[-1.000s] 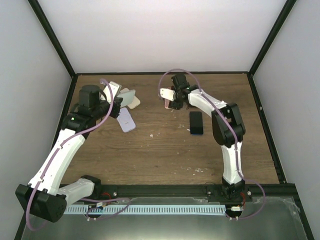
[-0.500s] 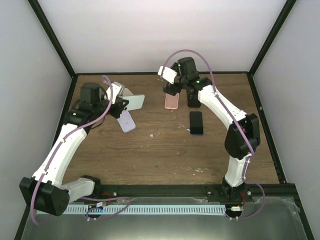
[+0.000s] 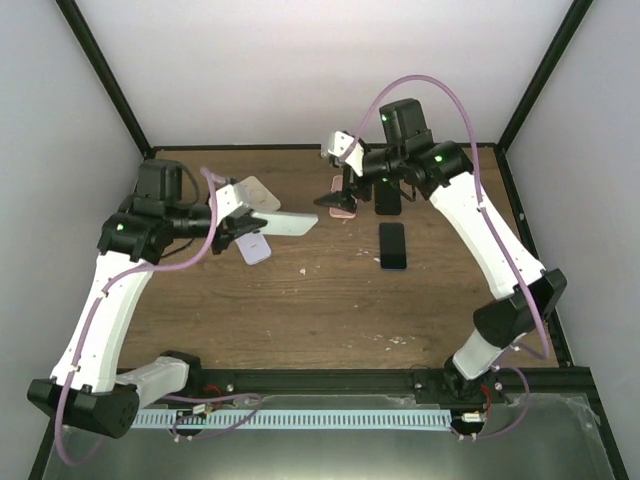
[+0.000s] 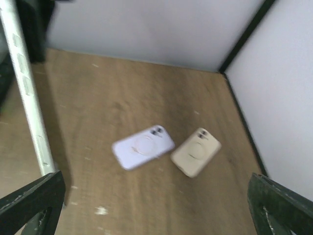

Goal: Take the phone out of the phone case
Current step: Place the phone case on the phone.

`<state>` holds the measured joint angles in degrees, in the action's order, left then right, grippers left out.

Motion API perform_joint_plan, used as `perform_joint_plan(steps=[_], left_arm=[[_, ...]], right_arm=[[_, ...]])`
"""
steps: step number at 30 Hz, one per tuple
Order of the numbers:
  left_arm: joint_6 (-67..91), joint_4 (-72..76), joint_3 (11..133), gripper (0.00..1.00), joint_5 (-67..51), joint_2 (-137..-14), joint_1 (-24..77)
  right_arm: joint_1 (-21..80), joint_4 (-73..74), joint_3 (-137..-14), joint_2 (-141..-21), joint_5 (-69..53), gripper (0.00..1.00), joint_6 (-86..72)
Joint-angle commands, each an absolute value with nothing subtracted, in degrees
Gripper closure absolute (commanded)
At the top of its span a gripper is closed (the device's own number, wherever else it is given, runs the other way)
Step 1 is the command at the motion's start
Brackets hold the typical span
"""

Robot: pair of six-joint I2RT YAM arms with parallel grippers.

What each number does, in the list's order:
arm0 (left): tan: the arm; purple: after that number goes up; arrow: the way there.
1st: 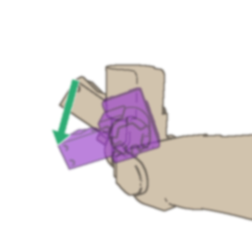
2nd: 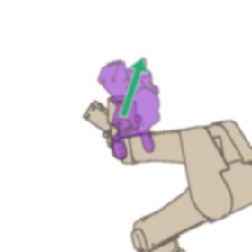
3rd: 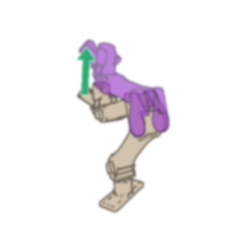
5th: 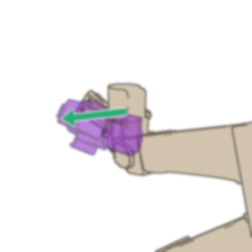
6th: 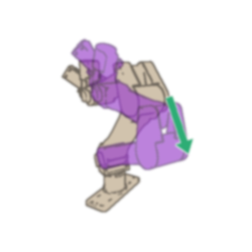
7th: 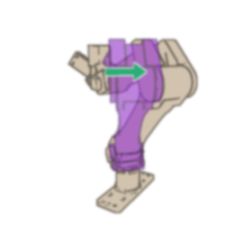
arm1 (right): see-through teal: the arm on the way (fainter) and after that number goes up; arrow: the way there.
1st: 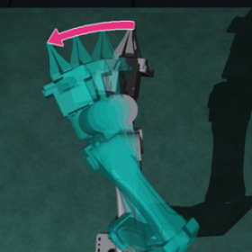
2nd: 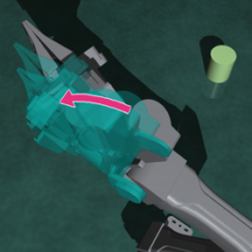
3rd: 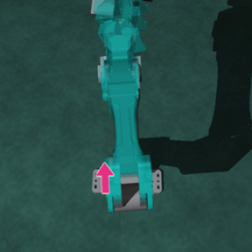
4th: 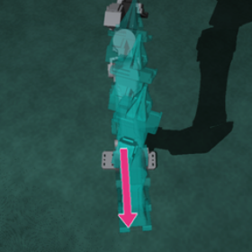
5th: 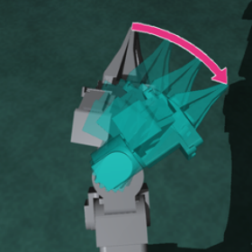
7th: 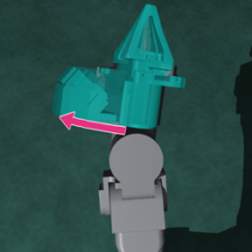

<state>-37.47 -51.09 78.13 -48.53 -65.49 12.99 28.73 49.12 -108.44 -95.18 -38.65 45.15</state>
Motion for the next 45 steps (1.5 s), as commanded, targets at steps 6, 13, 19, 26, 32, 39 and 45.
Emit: perform_joint_plan(steps=[6, 13, 19, 26, 32, 39, 45], left_arm=[[-83.13, -58.78, 70.68, 1.0, -50.3, -48.22, 20.28], [-114.37, -56.33, 59.41, 1.0, -51.01, -37.06, 20.92], [-132.61, -54.49, 53.9, 1.0, -54.85, -33.05, 20.94], [-149.22, -58.67, 50.64, 1.0, -60.26, -31.15, 20.92], [-154.78, -59.83, 49.18, 1.0, -61.88, -30.62, 21.36], [-154.73, -58.78, 48.14, 1.0, -61.17, -29.61, 22.93], [-152.88, -58.69, 47.32, 1.0, -57.73, -28.5, 22.94]], right_arm=[[31.19, 64.05, -110.24, -96.19, -62.29, 0.0, 38.41], [38.35, 70.46, -106.88, -98.15, -67.7, 0.0, 40.4], [43.68, 73.4, -103.29, -100.14, -67.19, 0.1, 42.14], [46.14, 76.29, -101.94, -102.79, -64.01, 0.22, 46.19], [48.93, 76.38, -100.53, -102.69, -63.36, 0.27, 47.28], [52.69, 76.29, -97.18, -104.89, -61.96, 0.2, 46.63], [52.07, 76.17, -97.84, -104.04, -64.34, 0.18, 46.02]])
